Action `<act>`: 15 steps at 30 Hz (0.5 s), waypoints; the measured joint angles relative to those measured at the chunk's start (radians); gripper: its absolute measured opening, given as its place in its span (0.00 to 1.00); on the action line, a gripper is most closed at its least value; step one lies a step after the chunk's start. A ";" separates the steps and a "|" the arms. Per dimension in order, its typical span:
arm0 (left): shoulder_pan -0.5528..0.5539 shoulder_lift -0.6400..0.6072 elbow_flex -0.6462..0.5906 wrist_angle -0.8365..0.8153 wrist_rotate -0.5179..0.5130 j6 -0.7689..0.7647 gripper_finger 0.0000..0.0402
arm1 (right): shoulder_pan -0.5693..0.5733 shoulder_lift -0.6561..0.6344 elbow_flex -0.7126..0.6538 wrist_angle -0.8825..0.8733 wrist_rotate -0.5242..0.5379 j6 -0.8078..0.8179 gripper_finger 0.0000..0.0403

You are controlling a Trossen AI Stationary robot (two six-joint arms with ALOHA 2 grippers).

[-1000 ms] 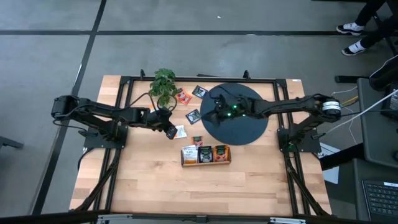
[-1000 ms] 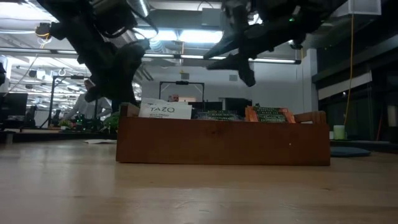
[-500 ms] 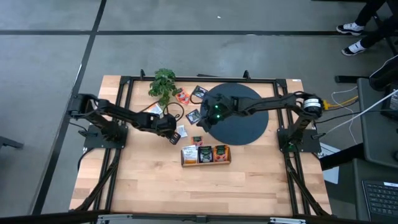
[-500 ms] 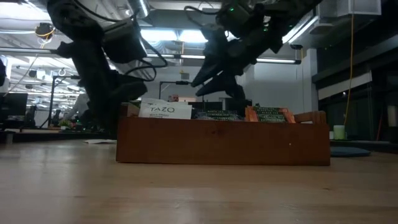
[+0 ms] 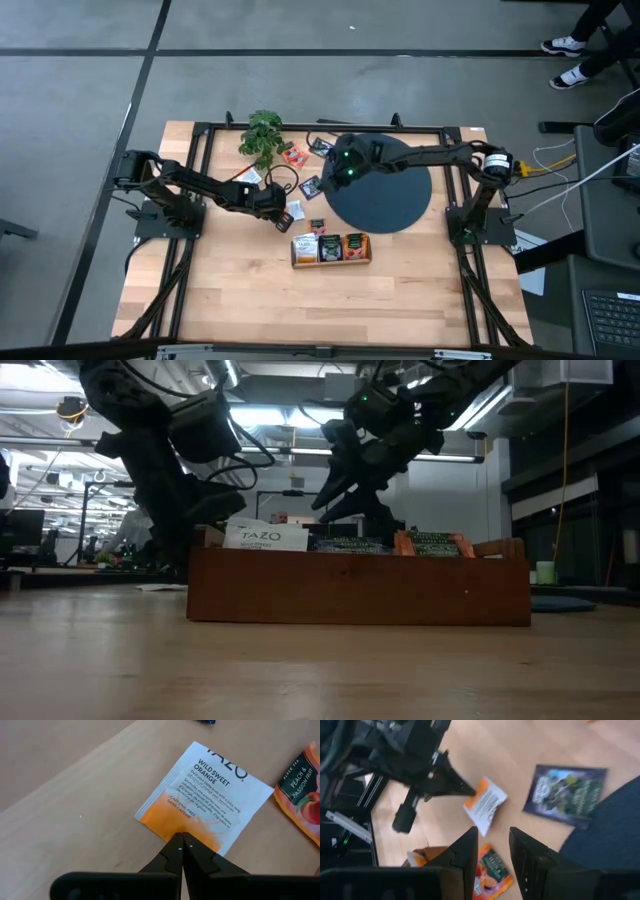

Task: Pick & Place Tea
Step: Put the bottom white tea bag into the left section of the wooden organizer

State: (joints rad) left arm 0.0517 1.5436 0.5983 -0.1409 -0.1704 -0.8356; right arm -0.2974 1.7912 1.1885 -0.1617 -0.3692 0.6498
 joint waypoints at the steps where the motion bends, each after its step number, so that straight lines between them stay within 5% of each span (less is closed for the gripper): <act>1: 0.000 0.000 0.000 0.001 0.000 0.001 0.01 | -0.004 0.000 0.000 0.002 0.001 -0.003 0.28; 15: 0.001 0.003 -0.003 0.072 -0.006 0.012 0.01 | 0.048 0.106 0.000 0.100 0.000 0.057 0.28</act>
State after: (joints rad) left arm 0.0525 1.5464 0.5953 -0.0691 -0.1759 -0.8238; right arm -0.2494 1.8967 1.1885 -0.0614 -0.3691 0.7070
